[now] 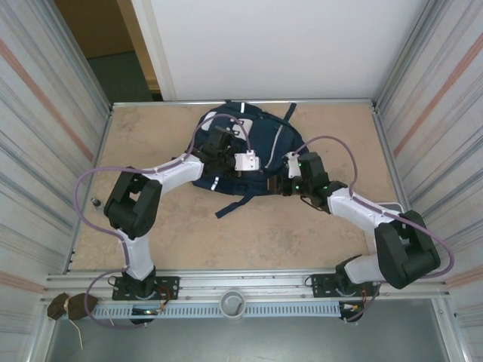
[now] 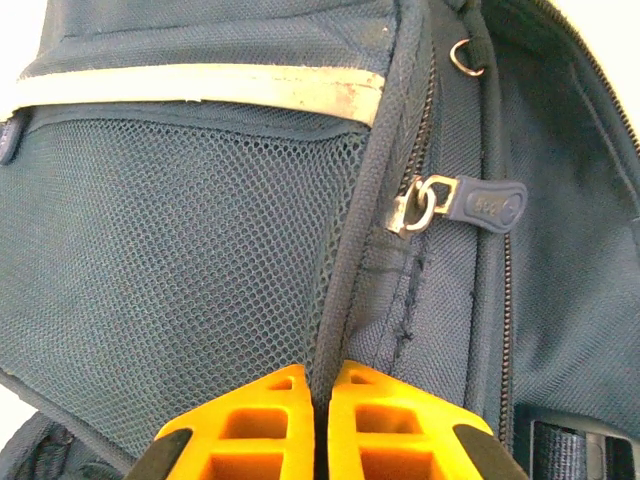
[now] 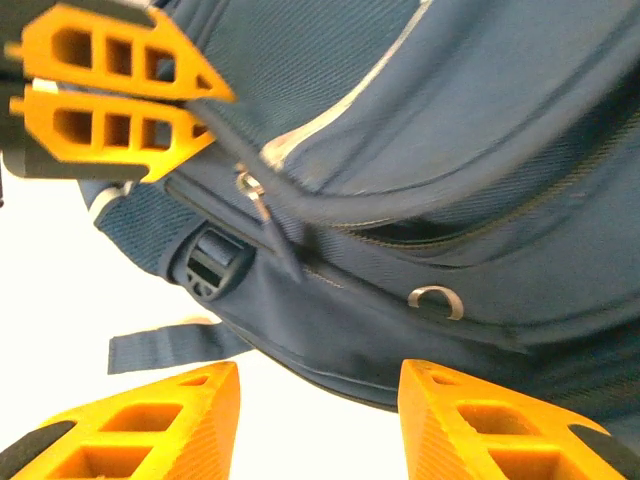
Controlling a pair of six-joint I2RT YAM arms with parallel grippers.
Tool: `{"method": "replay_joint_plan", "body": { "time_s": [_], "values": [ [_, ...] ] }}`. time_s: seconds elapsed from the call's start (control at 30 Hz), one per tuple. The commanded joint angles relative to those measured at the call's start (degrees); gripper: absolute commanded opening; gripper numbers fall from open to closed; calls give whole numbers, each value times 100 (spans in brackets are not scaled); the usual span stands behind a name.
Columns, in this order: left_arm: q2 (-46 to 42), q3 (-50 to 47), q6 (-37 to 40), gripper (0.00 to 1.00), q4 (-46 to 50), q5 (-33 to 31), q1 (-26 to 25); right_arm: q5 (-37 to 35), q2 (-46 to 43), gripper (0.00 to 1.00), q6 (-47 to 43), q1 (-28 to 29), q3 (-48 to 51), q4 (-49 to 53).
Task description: Pack the student bag
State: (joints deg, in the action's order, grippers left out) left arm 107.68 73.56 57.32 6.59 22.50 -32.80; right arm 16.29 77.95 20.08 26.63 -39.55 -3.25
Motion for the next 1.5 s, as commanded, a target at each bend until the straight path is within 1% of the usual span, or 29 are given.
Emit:
{"method": "replay_joint_plan", "body": {
  "time_s": [0.0,0.13,0.43,0.67,0.77,0.87,0.97,1.1,1.23,1.33,1.47],
  "values": [
    [-260,-118,-529,1,297,808,19,-348,18,44,-87,262,133,-1062],
    [-351,-207,-588,1,179,929,45,-531,327,43,-122,433,173,-1541],
    [-401,-227,-644,1,150,1024,54,-1054,807,37,-92,572,142,-1977],
    [-397,-228,-731,2,97,1074,54,-1432,1200,33,-74,874,157,-2620],
    [-370,-177,-791,2,132,1072,80,-1724,1359,28,-100,1004,148,-2835],
    [-388,-173,-815,2,141,1076,114,-1893,1418,19,-117,1029,167,-2905],
    [-414,-208,-828,2,132,1105,189,-2018,1346,8,-182,1029,298,-2936],
    [-415,-259,-828,2,80,1107,290,-2195,1134,0,-383,1024,499,-2780],
    [-456,-347,-765,2,40,1064,402,-2535,685,0,-522,937,753,-2408],
    [-485,-468,-561,2,-4,920,450,-2637,250,0,-502,715,934,-2025],
    [-457,-466,-484,2,66,799,526,-2477,-210,0,-417,256,1009,-1495]
  ]
}}
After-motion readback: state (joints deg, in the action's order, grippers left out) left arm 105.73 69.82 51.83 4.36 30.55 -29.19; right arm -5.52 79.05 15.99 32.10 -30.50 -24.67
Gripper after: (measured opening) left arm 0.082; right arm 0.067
